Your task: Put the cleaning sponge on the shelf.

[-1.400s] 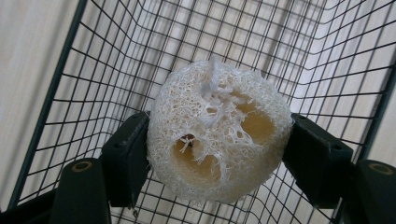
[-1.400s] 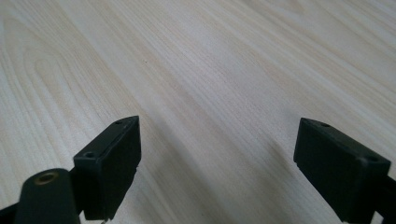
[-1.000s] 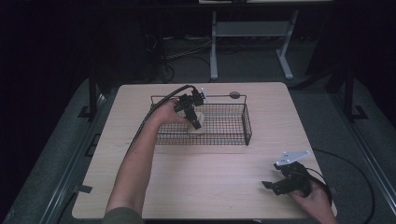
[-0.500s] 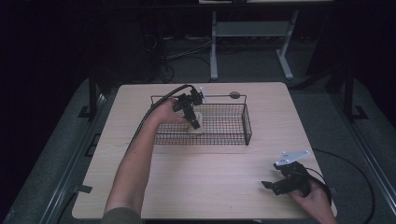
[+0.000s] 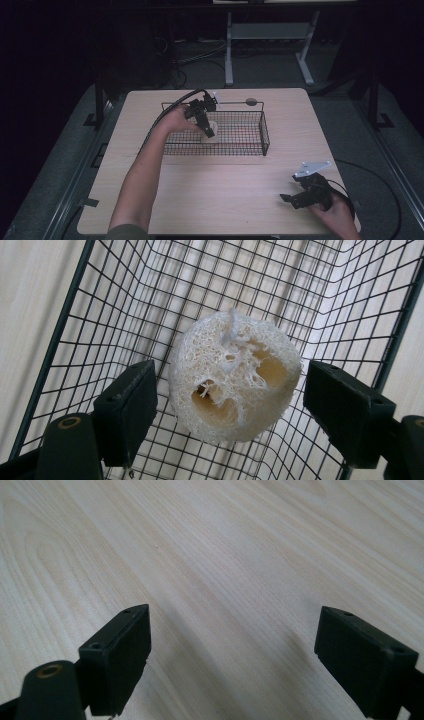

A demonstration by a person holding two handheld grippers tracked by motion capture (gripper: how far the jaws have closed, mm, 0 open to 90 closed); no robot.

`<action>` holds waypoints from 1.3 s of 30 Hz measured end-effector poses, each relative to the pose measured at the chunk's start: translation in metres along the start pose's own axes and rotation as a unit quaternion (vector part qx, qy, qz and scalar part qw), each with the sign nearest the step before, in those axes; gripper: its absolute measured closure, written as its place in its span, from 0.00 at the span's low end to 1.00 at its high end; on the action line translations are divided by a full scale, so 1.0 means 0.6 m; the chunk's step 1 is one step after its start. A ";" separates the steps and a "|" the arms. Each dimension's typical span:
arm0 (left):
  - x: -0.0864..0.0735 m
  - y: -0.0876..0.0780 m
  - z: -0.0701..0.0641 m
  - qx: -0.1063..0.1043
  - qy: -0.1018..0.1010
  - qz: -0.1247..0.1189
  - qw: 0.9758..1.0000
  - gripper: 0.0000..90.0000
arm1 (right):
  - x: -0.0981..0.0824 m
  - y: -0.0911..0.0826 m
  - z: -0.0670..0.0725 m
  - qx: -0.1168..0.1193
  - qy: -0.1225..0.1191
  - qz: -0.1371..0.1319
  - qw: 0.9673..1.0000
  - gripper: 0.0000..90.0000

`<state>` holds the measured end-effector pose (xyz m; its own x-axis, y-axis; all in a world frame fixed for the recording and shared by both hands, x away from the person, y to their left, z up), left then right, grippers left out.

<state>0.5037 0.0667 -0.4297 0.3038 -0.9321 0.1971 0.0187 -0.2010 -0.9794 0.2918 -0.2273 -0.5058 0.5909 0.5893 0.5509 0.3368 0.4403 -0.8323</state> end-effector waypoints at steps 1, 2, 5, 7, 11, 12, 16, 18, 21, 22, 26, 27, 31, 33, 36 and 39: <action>0.000 -0.002 0.000 0.000 0.000 -0.002 1.000 0.23 | 0.000 0.000 0.000 0.000 0.000 0.000 1.000 0.16; -0.001 -0.005 -0.001 0.001 0.000 -0.005 1.000 0.23 | 0.000 0.000 0.000 0.000 0.000 0.000 1.000 0.16; -0.001 -0.010 -0.002 0.003 0.000 -0.007 1.000 0.22 | 0.000 0.001 0.000 -0.001 0.000 0.000 1.000 0.16; -0.001 -0.015 -0.005 0.005 0.002 -0.011 1.000 0.22 | 0.000 0.000 -0.001 -0.002 0.001 0.001 1.000 0.16; -0.002 -0.018 -0.008 0.006 0.003 -0.011 1.000 0.22 | 0.001 0.000 -0.001 -0.003 -0.001 0.000 1.000 0.16; -0.002 -0.019 -0.009 0.006 0.003 -0.013 1.000 0.22 | 0.001 -0.001 -0.001 -0.005 -0.002 0.001 1.000 0.16; -0.003 -0.021 -0.009 0.005 0.004 -0.013 1.000 0.22 | 0.001 0.000 -0.001 -0.004 0.000 0.001 1.000 0.16; -0.005 -0.021 -0.010 0.004 0.001 -0.011 1.000 0.22 | 0.001 0.000 -0.002 -0.004 0.000 0.001 1.000 0.16; -0.007 -0.022 -0.013 0.005 0.005 -0.009 1.000 0.22 | 0.002 -0.001 -0.002 -0.005 -0.001 0.000 1.000 0.16; -0.007 -0.023 -0.015 0.005 0.002 -0.010 1.000 0.22 | 0.002 -0.001 -0.002 -0.005 0.000 0.000 1.000 0.16; -0.013 -0.030 -0.015 0.008 -0.002 -0.018 1.000 0.22 | 0.002 -0.002 0.000 -0.006 0.001 -0.001 1.000 0.16; -0.015 -0.032 -0.014 0.010 0.001 -0.017 1.000 0.22 | 0.002 -0.002 0.000 -0.005 0.002 0.000 1.000 0.16; -0.022 -0.039 -0.017 0.011 -0.002 -0.022 1.000 0.22 | 0.002 -0.002 -0.001 -0.006 0.002 -0.001 1.000 0.16; -0.025 -0.041 -0.021 0.013 0.002 -0.023 1.000 0.22 | 0.003 -0.001 -0.001 -0.006 0.002 -0.001 1.000 0.16; -0.027 -0.043 -0.024 0.015 0.003 -0.025 1.000 0.22 | 0.004 0.000 -0.001 -0.006 0.001 -0.002 1.000 0.16; -0.029 -0.044 -0.028 0.014 0.005 -0.025 1.000 0.22 | 0.005 -0.001 -0.001 -0.009 -0.001 0.000 1.000 0.16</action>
Point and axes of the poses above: each handheld gripper's, and its own axes: y roughly forward along the jaws, x roughly out of its top, z roughly to its left, the point moved 6 cm from there along y, roughly forward along the jaws, and after that the axes turned 4 degrees about z, right-handed, at the moved point
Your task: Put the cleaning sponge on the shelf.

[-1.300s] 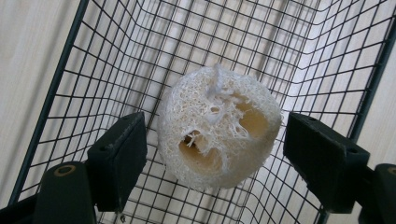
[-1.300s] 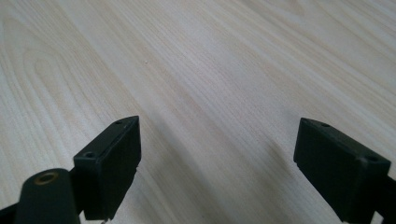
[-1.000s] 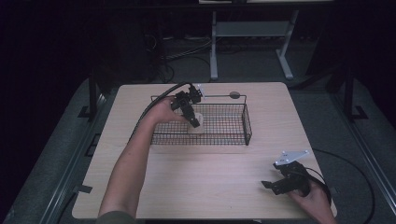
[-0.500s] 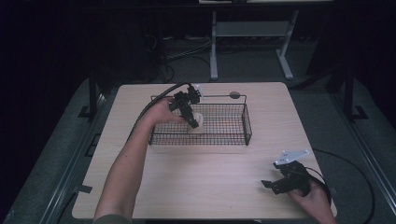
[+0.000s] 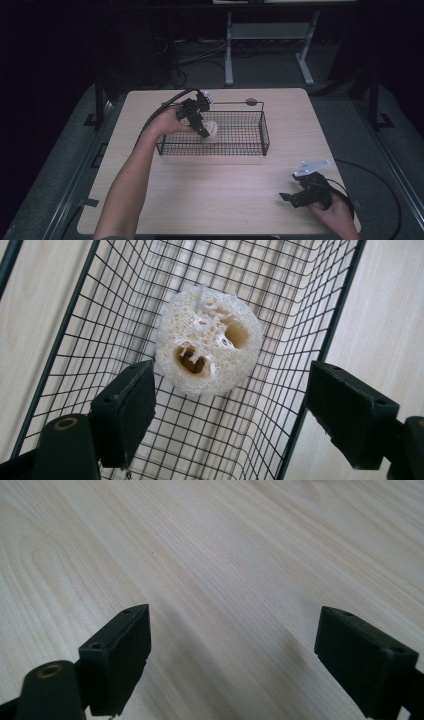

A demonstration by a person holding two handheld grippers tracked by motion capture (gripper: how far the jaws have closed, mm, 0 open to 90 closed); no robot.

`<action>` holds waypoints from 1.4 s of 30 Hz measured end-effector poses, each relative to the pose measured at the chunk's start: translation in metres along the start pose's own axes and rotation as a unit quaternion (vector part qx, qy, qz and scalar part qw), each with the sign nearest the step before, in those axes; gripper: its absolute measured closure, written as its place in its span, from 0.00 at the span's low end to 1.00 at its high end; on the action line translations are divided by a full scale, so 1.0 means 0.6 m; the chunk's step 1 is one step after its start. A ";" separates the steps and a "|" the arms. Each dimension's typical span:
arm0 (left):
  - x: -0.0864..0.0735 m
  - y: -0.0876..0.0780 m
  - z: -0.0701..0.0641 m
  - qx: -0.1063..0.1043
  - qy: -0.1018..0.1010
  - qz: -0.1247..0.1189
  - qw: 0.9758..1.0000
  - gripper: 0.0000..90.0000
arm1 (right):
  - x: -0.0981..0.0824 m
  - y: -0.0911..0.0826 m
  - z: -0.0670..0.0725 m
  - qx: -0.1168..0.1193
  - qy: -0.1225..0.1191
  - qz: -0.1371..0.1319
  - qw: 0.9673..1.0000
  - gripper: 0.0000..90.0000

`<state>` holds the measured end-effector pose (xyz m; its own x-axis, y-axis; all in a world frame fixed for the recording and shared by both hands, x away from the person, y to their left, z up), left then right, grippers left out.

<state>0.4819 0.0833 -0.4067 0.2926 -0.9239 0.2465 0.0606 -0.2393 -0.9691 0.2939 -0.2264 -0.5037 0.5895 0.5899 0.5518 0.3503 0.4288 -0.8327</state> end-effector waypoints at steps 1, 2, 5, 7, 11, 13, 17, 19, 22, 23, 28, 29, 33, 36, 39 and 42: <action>0.000 0.000 0.000 0.000 0.000 0.000 1.000 0.22 | 0.000 0.000 0.000 0.000 0.000 0.000 1.000 0.16; -0.001 -0.001 -0.002 -0.001 -0.001 0.001 1.000 0.22 | 0.000 0.000 0.000 -0.001 0.000 0.000 1.000 0.16; -0.003 -0.009 -0.006 0.004 0.002 0.000 1.000 0.22 | 0.001 -0.001 -0.001 0.000 -0.001 -0.002 1.000 0.16; -0.003 -0.011 -0.008 0.006 0.004 -0.001 1.000 0.22 | 0.001 -0.001 -0.001 0.000 -0.002 -0.002 1.000 0.16; -0.004 -0.017 -0.014 0.008 0.005 -0.003 1.000 0.22 | 0.001 -0.002 0.000 0.000 -0.002 -0.003 1.000 0.16; -0.005 -0.019 -0.016 0.009 0.007 -0.003 1.000 0.22 | 0.001 -0.002 0.000 -0.001 0.000 -0.003 1.000 0.16; -0.007 -0.023 -0.019 0.009 0.007 -0.002 1.000 0.22 | 0.001 -0.002 0.000 -0.001 -0.003 -0.003 1.000 0.16; -0.008 -0.025 -0.021 0.009 0.007 -0.005 1.000 0.22 | 0.002 -0.002 0.000 -0.002 -0.004 -0.002 1.000 0.16; -0.011 -0.028 -0.023 0.008 0.003 -0.015 1.000 0.22 | 0.002 -0.001 0.001 -0.001 -0.005 -0.002 1.000 0.16; -0.013 -0.028 -0.024 0.008 0.006 -0.015 1.000 0.22 | 0.002 -0.002 0.001 -0.002 -0.005 -0.002 1.000 0.16; -0.022 -0.027 -0.033 0.006 0.008 -0.014 1.000 0.22 | 0.002 0.000 0.003 -0.001 -0.004 -0.001 1.000 0.16; -0.022 -0.027 -0.033 0.006 0.008 -0.014 1.000 0.22 | 0.003 0.000 0.002 0.000 -0.005 -0.001 1.000 0.16; -0.029 -0.027 -0.037 0.006 0.005 -0.019 1.000 0.23 | 0.003 0.000 0.002 -0.001 -0.005 0.000 1.000 0.16; -0.036 -0.028 -0.040 0.005 0.003 -0.022 1.000 0.22 | 0.003 0.001 0.002 -0.002 -0.004 0.000 1.000 0.16; -0.041 -0.027 -0.042 0.005 0.006 -0.017 1.000 0.22 | 0.002 0.000 0.001 -0.003 -0.006 0.000 1.000 0.16; -0.042 -0.030 -0.046 0.008 0.005 -0.023 1.000 0.22 | 0.002 0.000 0.001 -0.003 -0.006 -0.001 1.000 0.16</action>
Point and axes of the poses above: each handheld gripper's, and its own axes: y roughly forward along the jaws, x roughly out of its top, z roughly to its left, the point moved 6 cm from there along y, roughly forward along the jaws, and after that the axes turned 4 degrees about z, right-handed, at the moved point
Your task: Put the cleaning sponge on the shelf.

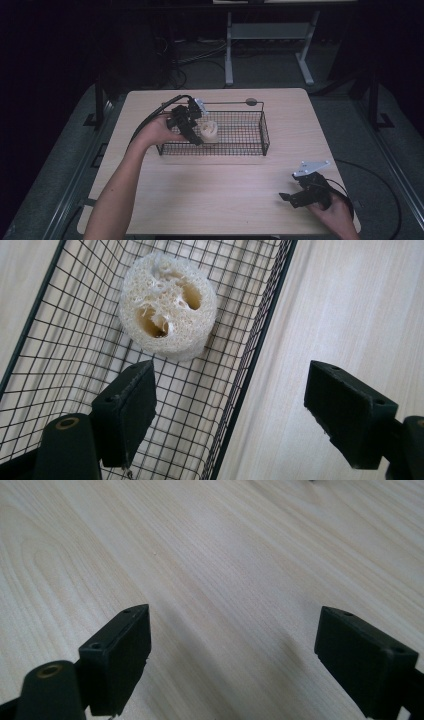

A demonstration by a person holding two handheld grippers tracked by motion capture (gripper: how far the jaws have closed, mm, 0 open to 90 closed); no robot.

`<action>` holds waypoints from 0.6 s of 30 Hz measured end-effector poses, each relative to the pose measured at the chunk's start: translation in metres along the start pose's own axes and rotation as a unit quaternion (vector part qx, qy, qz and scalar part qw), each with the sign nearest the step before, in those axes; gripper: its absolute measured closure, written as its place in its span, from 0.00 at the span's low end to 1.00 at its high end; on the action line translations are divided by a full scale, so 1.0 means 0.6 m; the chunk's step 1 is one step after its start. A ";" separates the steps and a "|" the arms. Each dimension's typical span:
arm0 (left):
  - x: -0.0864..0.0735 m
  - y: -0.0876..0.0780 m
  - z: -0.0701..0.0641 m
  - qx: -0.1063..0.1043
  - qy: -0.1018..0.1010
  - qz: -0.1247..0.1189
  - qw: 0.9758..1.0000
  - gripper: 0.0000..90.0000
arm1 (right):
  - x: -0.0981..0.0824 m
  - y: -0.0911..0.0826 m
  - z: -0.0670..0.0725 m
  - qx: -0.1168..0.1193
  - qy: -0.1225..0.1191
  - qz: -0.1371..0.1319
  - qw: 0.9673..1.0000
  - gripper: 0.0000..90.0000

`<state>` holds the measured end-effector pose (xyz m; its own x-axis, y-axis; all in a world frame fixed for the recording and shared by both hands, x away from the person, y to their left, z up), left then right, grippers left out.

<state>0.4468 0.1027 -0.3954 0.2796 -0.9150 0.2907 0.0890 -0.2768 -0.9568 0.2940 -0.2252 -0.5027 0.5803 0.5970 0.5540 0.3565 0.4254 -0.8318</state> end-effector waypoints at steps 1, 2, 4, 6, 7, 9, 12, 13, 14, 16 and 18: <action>0.000 -0.002 -0.001 -0.001 0.001 -0.001 1.000 0.22 | 0.000 0.000 0.000 0.000 0.000 0.000 1.000 0.16; 0.000 -0.003 -0.001 -0.001 0.002 -0.004 1.000 0.23 | 0.000 0.000 0.000 0.000 0.000 0.000 1.000 0.16; -0.001 -0.003 -0.005 0.000 0.001 -0.005 1.000 0.23 | 0.000 0.000 0.000 0.000 0.000 0.000 1.000 0.16; -0.003 -0.004 -0.010 0.000 0.002 -0.009 1.000 0.23 | 0.000 0.000 0.000 0.000 0.000 0.001 1.000 0.16; -0.004 -0.005 -0.011 0.000 0.002 -0.008 1.000 0.23 | 0.000 0.001 0.000 0.000 -0.001 0.001 1.000 0.16; -0.005 -0.008 -0.014 -0.002 0.001 -0.011 1.000 0.23 | 0.000 0.001 0.000 0.000 0.000 0.001 1.000 0.16; -0.006 -0.011 -0.017 -0.002 0.003 -0.016 1.000 0.22 | 0.000 0.001 0.000 0.000 0.000 0.001 1.000 0.16; -0.007 -0.012 -0.019 -0.001 0.002 -0.017 1.000 0.23 | 0.000 0.001 0.000 0.000 0.001 0.001 1.000 0.16; -0.007 -0.012 -0.019 -0.001 0.002 -0.017 1.000 0.23 | 0.000 0.001 0.000 0.001 0.001 0.002 1.000 0.16; -0.008 -0.014 -0.020 0.001 0.004 -0.016 1.000 0.23 | 0.000 0.001 0.000 0.000 0.000 0.002 1.000 0.16; -0.011 -0.015 -0.025 0.002 0.005 -0.016 1.000 0.23 | 0.000 0.001 0.000 0.000 0.000 0.002 1.000 0.16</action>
Point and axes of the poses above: each handheld gripper's, and its own axes: y roughly forward along the jaws, x roughly out of its top, z roughly to its left, the point moved 6 cm from there along y, roughly forward along the jaws, and after that the axes turned 4 degrees about z, right-handed, at the moved point
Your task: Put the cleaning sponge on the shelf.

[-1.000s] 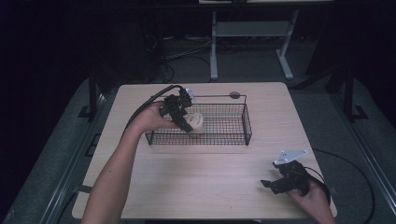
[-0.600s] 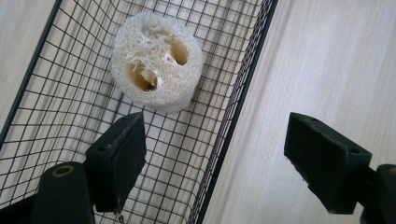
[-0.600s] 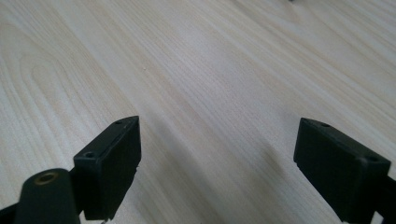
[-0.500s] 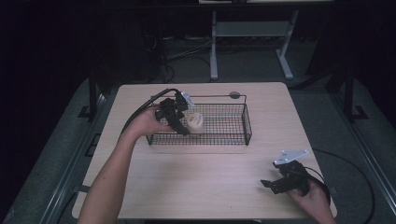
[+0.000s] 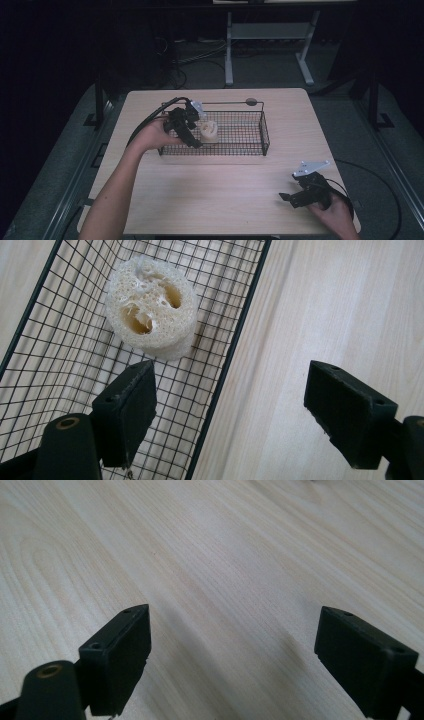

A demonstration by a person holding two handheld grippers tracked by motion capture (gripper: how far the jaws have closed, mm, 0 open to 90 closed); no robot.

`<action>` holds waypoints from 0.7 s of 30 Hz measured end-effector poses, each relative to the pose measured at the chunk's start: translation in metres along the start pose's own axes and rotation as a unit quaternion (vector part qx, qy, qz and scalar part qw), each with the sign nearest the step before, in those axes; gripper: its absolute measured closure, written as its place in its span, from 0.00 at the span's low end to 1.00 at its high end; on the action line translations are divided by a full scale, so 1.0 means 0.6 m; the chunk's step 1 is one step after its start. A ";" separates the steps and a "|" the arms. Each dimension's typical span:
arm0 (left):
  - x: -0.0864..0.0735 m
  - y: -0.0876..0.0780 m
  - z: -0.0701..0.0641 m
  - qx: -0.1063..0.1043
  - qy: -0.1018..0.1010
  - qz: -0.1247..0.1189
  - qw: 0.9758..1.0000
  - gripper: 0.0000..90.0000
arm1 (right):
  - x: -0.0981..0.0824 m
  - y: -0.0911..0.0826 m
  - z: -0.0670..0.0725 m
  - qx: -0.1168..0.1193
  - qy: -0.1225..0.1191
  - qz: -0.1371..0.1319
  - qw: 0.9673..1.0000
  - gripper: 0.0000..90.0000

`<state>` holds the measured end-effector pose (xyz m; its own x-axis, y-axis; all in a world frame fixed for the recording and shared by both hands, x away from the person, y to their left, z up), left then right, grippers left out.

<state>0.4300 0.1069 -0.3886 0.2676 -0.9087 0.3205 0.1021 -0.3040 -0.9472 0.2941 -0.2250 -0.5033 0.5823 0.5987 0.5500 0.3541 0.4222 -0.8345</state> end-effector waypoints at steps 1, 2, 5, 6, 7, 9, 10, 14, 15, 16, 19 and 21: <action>0.000 0.000 0.000 0.000 0.000 0.000 1.000 0.23 | 0.000 0.000 0.000 0.000 0.000 0.000 1.000 0.16; -0.002 0.000 -0.003 0.000 0.003 0.003 1.000 0.23 | 0.000 0.000 0.000 0.000 -0.001 0.000 1.000 0.16; -0.003 -0.003 -0.006 0.000 0.000 -0.005 1.000 0.23 | 0.000 0.000 0.001 0.000 0.000 0.001 1.000 0.16; -0.004 -0.004 -0.006 -0.001 0.001 -0.004 1.000 0.23 | 0.000 0.000 0.001 0.000 -0.001 0.001 1.000 0.16; -0.004 -0.004 -0.006 -0.001 0.001 -0.004 1.000 0.23 | 0.000 0.000 0.001 0.000 -0.001 0.001 1.000 0.16; -0.006 -0.004 -0.007 0.000 -0.001 -0.007 1.000 0.23 | 0.000 0.000 0.001 0.000 -0.002 0.000 1.000 0.16; -0.008 -0.004 -0.008 -0.002 -0.001 -0.006 1.000 0.23 | 0.000 -0.001 0.001 0.000 -0.001 0.000 1.000 0.16; -0.015 -0.002 -0.012 -0.004 -0.003 -0.012 1.000 0.22 | 0.000 0.000 0.001 -0.001 -0.001 0.001 1.000 0.16; -0.015 -0.002 -0.012 -0.004 -0.003 -0.012 1.000 0.23 | 0.000 0.000 0.001 -0.001 -0.001 0.001 1.000 0.16; -0.018 -0.001 -0.014 -0.004 -0.003 -0.009 1.000 0.22 | 0.000 0.001 0.002 -0.001 0.000 0.001 1.000 0.16; -0.020 -0.001 -0.017 -0.005 -0.004 -0.014 1.000 0.22 | 0.000 0.001 0.002 -0.001 0.000 0.001 1.000 0.16; -0.023 -0.001 -0.021 -0.006 -0.005 -0.016 1.000 0.22 | 0.000 0.000 0.002 -0.001 -0.001 0.001 1.000 0.16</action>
<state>0.4145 0.1159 -0.3926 0.2743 -0.8955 0.3506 0.1000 -0.3360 -0.9365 0.2930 -0.2240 -0.5035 0.5820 0.6009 0.5479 0.3543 0.4191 -0.8360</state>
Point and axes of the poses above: each handheld gripper's, and its own axes: y roughly forward along the jaws, x roughly out of its top, z roughly to its left, the point moved 6 cm from there along y, roughly forward along the jaws, and after that the axes turned 4 degrees about z, right-handed, at the moved point
